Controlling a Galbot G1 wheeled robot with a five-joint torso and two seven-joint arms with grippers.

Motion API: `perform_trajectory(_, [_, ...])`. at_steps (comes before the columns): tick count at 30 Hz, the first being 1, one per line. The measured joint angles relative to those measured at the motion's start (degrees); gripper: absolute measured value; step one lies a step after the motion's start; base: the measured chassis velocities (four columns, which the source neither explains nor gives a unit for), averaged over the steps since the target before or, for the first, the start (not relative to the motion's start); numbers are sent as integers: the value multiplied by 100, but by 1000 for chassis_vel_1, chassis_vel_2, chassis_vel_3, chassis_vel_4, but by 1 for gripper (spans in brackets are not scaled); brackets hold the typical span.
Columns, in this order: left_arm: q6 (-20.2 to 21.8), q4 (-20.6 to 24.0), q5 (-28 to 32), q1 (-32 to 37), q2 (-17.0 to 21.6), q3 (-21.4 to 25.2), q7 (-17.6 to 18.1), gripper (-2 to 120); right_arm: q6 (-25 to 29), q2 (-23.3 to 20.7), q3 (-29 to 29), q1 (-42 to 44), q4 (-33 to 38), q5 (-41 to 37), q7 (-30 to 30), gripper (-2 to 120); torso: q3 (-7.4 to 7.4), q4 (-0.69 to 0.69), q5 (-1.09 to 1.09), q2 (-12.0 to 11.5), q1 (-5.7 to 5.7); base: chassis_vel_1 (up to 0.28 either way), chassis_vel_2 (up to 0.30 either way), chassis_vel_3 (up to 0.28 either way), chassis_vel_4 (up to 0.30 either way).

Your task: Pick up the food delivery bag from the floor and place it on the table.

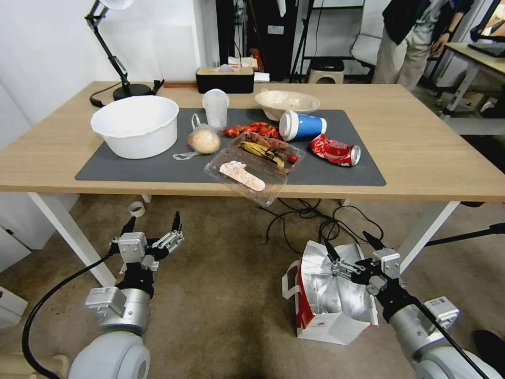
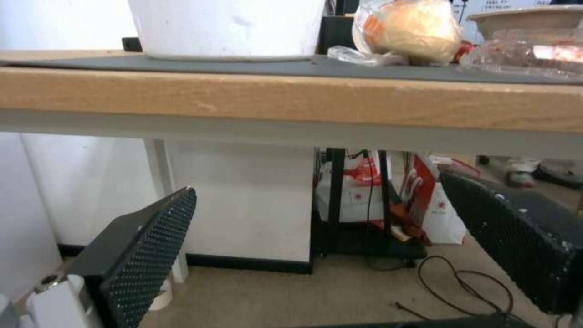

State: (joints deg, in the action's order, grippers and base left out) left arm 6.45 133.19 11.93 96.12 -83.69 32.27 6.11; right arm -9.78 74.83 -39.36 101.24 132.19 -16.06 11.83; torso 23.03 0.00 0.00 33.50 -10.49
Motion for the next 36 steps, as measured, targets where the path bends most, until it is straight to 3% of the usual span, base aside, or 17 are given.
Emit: perform_trajectory(36, [14,-13,-22,-4,-12,-15,-3,100,-27,-23,-2,-66,-42,-27,7,100,-529,0,0,-836,310,0,0,0,0])
